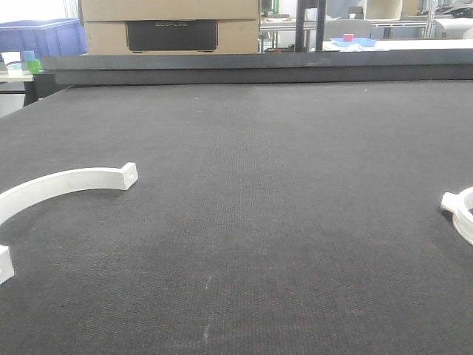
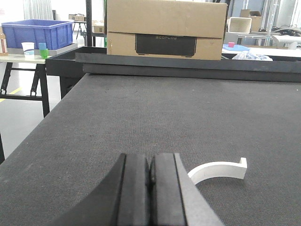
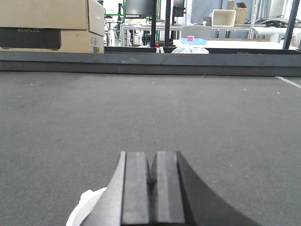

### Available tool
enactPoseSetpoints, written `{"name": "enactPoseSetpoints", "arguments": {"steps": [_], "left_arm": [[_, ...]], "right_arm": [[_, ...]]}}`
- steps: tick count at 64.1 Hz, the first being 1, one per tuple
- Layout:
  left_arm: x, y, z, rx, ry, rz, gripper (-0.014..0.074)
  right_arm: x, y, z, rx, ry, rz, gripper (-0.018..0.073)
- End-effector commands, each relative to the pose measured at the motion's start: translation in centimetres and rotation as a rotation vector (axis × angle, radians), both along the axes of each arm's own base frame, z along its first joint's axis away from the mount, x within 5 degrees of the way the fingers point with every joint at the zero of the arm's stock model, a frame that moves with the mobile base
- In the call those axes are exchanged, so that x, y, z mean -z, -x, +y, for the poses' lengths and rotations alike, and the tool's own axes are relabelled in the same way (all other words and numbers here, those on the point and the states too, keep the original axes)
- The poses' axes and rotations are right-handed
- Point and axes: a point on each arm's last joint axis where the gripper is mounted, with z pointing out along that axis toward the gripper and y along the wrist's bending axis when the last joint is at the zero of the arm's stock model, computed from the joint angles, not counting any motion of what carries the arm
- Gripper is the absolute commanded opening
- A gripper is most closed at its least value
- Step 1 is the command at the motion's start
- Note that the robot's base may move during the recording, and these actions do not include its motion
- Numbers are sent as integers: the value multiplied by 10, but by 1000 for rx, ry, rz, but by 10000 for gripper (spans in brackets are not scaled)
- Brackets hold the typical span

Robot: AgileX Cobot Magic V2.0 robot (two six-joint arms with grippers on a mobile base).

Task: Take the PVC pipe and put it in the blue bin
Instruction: 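Lower both grippers toward the two white curved pipe arcs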

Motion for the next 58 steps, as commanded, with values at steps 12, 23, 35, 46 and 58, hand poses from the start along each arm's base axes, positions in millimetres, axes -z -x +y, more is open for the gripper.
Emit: {"name": "enactPoseSetpoints", "arguments": {"steps": [12, 23, 35, 46, 58], "left_arm": [[-3, 1, 0, 2, -1, -32, -111], [-3, 1, 0, 2, -1, -32, -111], [-3, 1, 0, 2, -1, -32, -111], [-3, 1, 0, 2, -1, -32, -111], [-4, 1, 0, 2, -1, -35, -111]], "right_arm": [[-2, 0, 0, 4, 8, -20, -169], [-2, 0, 0, 4, 8, -20, -169], [-2, 0, 0, 4, 8, -20, -169], [-2, 0, 0, 4, 8, -20, -169], [-3, 0, 0, 4, 9, -28, -169]]}}
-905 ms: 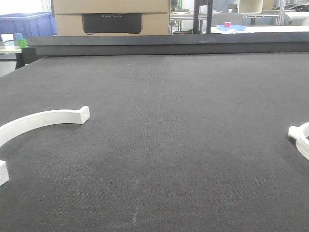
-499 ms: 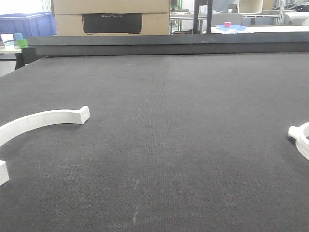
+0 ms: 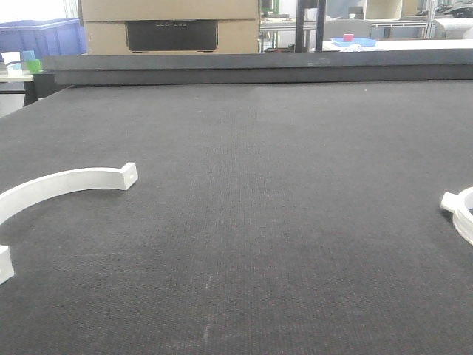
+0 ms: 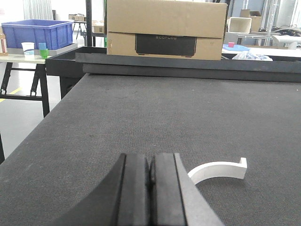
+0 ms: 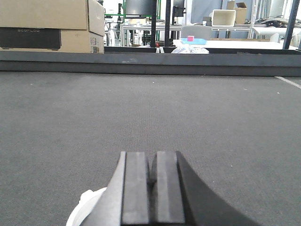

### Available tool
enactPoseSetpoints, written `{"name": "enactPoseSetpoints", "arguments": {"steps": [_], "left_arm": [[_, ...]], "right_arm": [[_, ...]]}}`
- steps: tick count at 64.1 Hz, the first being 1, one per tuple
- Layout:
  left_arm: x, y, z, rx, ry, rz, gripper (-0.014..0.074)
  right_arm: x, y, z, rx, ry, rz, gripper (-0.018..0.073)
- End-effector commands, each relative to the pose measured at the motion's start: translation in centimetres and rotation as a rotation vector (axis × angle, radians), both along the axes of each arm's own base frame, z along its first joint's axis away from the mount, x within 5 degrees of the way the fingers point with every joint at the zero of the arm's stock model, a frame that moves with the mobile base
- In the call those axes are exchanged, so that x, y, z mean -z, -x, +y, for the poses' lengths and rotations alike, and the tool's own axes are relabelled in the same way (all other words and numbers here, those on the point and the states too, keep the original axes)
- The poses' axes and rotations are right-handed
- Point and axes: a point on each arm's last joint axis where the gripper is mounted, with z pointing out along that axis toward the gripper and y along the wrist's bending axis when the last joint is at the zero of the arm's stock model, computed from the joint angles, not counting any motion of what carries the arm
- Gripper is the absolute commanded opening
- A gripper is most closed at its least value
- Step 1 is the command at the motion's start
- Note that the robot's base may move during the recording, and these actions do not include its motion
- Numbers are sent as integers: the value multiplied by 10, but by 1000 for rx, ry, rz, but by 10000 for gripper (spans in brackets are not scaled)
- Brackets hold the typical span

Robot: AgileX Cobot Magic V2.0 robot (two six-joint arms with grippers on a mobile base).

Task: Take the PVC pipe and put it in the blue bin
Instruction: 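Lower both grippers toward the two white curved pipe arcs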

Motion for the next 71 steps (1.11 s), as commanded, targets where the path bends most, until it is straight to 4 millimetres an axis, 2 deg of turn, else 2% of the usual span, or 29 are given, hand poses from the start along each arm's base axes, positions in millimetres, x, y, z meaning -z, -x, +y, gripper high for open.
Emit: {"name": "enactPoseSetpoints", "arguments": {"steps": [1, 12, 17, 21, 35, 44, 51, 56, 65, 71], "left_arm": [[-4, 1, 0, 2, -1, -38, -111], [-13, 2, 0, 3, 3, -141, -111], [-13, 1, 0, 3, 3, -133, -111], [-22, 3, 0, 2, -1, -115, -111], [-91, 30, 4, -31, -67, -76, -111], [-129, 32, 5, -39, -66, -3, -111], [-150, 13, 4, -40, -70, 101, -111], [-157, -13, 4, -39, -76, 216, -111], [-154, -62, 2, -40, -88, 494, -111], [-144, -90, 1, -39, -96, 632, -111]], "right_arm": [[-3, 0, 0, 4, 9, -28, -169], [-10, 1, 0, 2, 19, -110, -169], [-16, 2, 0, 0, 22, -176, -169], [-20, 2, 0, 0, 18, -189, -169], [-82, 23, 2, 5, 15, -169, -169], [-114, 32, 3, 8, 7, -111, -169], [-126, 21, 2, 11, -11, 38, -169], [-129, 3, 0, 10, -35, 197, -169], [-129, -32, -3, 4, -87, 486, -169], [-118, -60, -7, 7, -113, 709, -169]]}}
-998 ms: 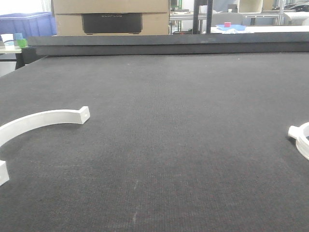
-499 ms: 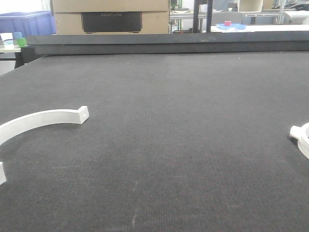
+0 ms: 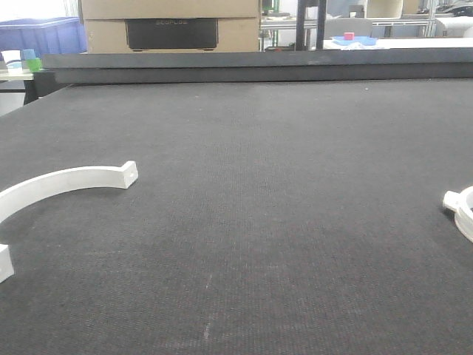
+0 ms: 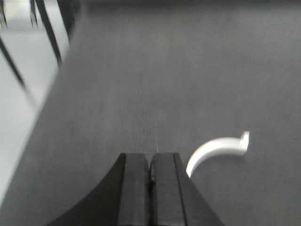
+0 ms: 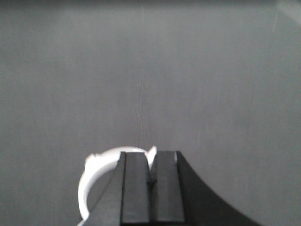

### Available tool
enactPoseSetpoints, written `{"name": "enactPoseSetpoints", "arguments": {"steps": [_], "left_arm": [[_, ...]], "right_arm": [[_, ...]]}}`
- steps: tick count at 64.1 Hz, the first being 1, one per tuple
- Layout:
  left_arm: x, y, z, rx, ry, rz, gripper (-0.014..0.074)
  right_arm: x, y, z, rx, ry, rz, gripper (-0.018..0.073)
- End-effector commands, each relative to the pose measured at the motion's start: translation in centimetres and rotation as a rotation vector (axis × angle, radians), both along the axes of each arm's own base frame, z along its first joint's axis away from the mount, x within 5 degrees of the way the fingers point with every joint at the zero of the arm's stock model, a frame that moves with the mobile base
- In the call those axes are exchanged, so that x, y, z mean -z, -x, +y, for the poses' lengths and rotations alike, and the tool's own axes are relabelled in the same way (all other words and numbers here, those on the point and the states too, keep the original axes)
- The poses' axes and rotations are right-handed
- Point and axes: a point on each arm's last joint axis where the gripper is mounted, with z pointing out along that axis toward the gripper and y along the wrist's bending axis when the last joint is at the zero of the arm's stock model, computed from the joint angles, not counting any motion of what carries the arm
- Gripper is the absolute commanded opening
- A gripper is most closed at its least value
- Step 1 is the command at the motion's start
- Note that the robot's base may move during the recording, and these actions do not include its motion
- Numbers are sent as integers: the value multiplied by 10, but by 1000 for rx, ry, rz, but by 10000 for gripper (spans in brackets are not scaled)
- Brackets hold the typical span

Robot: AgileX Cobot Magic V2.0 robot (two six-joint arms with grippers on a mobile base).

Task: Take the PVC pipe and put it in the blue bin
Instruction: 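Lower both grippers toward the two white curved pipe arcs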

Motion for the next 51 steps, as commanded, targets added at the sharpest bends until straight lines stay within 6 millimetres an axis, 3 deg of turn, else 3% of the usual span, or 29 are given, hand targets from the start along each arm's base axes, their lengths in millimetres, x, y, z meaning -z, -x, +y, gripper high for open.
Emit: {"name": "enactPoseSetpoints", "arguments": {"steps": [1, 12, 22, 33, 42, 51], "left_arm": [[10, -28, -1, -2, -4, 133, -111], [45, -73, -5, 1, 16, 322, -111], [74, -95, -10, -2, 76, 474, -111], [94, -106, -14, -8, 137, 580, -111], [100, -107, -15, -11, 149, 632, -111], [100, -107, -15, -11, 149, 638, -111]], "right_arm": [[12, -26, -3, 2, -25, 214, -169], [47, -68, -8, 1, -57, 486, -169], [73, -92, -11, 1, -75, 611, -169], [94, -121, -12, 0, -112, 704, -169], [94, -141, -4, -31, -117, 816, -148], [89, -163, 19, -35, -134, 818, -148]]}}
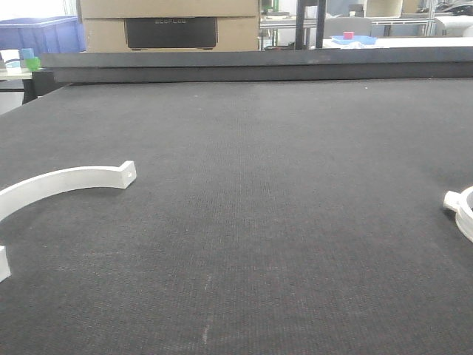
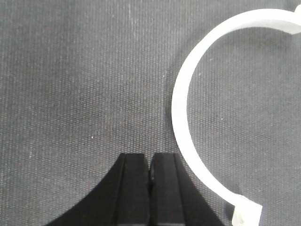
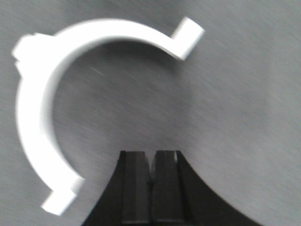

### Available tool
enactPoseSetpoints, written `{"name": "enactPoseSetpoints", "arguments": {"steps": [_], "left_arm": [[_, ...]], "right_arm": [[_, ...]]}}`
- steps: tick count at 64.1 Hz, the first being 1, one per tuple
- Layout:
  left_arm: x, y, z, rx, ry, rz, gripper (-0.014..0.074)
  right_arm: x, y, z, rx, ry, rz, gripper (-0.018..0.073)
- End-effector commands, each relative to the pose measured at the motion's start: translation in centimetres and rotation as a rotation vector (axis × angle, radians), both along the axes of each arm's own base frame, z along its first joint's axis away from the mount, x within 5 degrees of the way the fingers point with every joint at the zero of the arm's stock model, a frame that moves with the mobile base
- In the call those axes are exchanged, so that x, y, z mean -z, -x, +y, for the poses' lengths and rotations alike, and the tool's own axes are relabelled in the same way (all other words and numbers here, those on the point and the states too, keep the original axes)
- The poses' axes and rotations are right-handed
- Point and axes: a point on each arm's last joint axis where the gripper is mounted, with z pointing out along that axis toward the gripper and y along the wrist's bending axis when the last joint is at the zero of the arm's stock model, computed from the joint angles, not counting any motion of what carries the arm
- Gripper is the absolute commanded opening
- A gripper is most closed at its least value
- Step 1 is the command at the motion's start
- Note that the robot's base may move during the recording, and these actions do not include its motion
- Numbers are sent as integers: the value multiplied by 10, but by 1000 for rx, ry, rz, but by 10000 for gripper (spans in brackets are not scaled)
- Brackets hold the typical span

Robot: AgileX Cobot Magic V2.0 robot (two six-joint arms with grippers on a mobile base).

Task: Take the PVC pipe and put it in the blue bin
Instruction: 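Lower both grippers toward the two white curved pipe arcs, then close left and right grippers each on one white pipe arc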

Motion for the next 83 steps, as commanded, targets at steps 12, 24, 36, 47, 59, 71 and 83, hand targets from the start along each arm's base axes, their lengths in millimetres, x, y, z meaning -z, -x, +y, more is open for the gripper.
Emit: {"name": "enactPoseSetpoints", "arguments": {"steps": [12, 24, 36, 47, 59, 71, 83], "left_arm": [[-2, -1, -1, -2, 10, 2, -111], [-2, -1, -1, -2, 10, -1, -111], [-2, -1, -1, -2, 10, -1, -111], [-2, -1, -1, -2, 10, -1, -111], [-2, -1, -1, -2, 10, -1, -111], [-2, -1, -1, -2, 10, -1, -111], [-2, -1, -1, -2, 10, -1, -111]], "right_arm": [[-5, -22, 40, 14, -18, -6, -148], [-1, -23, 48, -21, -6, 8, -125], [-1, -27, 48, -24, -5, -30, 201], [-2, -31, 49, -25, -11, -70, 290], [-3, -34, 49, -25, -17, -106, 208], [1, -32, 49, -25, -16, -104, 181], [8, -31, 49, -25, -13, -81, 181]]}}
